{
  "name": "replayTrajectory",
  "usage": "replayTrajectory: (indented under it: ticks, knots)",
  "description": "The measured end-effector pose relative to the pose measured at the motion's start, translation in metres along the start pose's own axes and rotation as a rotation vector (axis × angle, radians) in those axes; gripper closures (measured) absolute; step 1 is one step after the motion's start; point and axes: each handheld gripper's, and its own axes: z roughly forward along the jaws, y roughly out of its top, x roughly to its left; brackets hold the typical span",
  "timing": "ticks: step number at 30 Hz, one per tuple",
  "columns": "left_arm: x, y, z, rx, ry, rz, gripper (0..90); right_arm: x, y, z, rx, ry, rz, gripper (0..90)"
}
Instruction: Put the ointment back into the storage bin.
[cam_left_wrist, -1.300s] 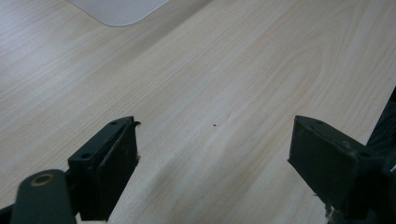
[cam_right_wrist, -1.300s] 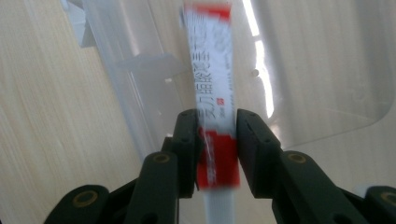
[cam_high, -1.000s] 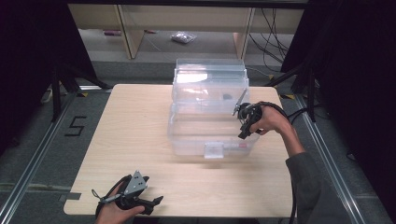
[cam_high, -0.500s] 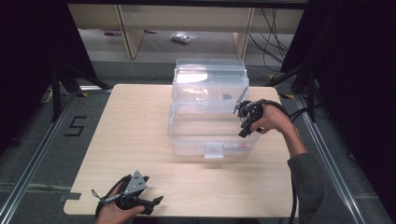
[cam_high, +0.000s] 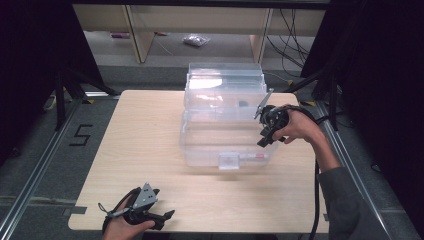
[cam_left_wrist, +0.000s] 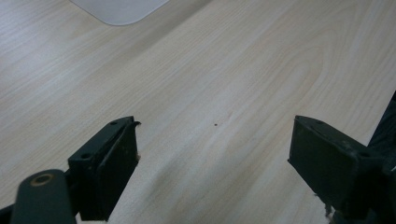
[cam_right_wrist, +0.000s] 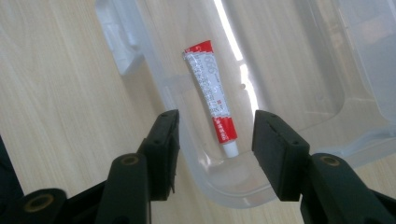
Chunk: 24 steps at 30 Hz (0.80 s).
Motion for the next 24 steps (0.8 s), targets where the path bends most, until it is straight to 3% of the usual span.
replayTrajectory:
  ticks: [1,2,3,6,7,9,12,16,18,22,23,24]
  knots:
    - [0.0,0.0,0.0,0.0,0.0,0.002,15.2,0.003,0.0,-0.002,-0.005,-0.006,0.014,49.8]
    - [0.001,0.0,0.0,0.007,0.002,0.012,15.2,0.003,0.0,-0.003,-0.007,-0.008,-0.009,49.2]
    - [0.001,0.0,0.0,0.007,0.003,0.01,15.1,0.006,0.0,-0.004,-0.002,-0.011,0.005,49.2]
    - [0.0,0.0,0.0,-0.001,-0.001,-0.001,15.1,0.012,0.0,-0.006,-0.006,-0.007,-0.015,47.2]
    - [0.0,0.0,0.0,-0.002,0.001,0.003,15.2,0.015,0.001,-0.006,0.0,-0.013,0.007,46.2]
    - [0.0,0.0,0.0,-0.002,0.001,0.0,15.1,0.015,0.001,-0.007,-0.023,0.01,-0.032,44.7]
    - [0.0,0.0,0.0,0.0,0.001,0.0,15.1,0.021,0.001,-0.007,0.0,0.006,-0.006,43.5]
    - [0.001,0.0,-0.001,0.007,0.003,0.005,15.1,0.022,0.001,-0.008,-0.006,0.008,-0.032,40.1]
    - [0.001,0.0,-0.001,0.006,0.003,0.007,15.2,0.026,0.001,-0.008,-0.005,-0.001,-0.001,38.7]
    - [0.001,0.0,-0.001,0.006,0.002,0.003,15.1,0.027,-0.001,-0.004,-0.006,0.011,-0.021,36.3]
    - [0.001,0.0,0.0,0.007,0.003,0.006,15.1,0.031,-0.003,-0.002,-0.002,0.01,-0.002,35.8]
    - [0.001,0.0,0.0,0.008,0.003,0.007,15.2,0.032,-0.003,-0.001,-0.008,0.022,-0.025,35.3]
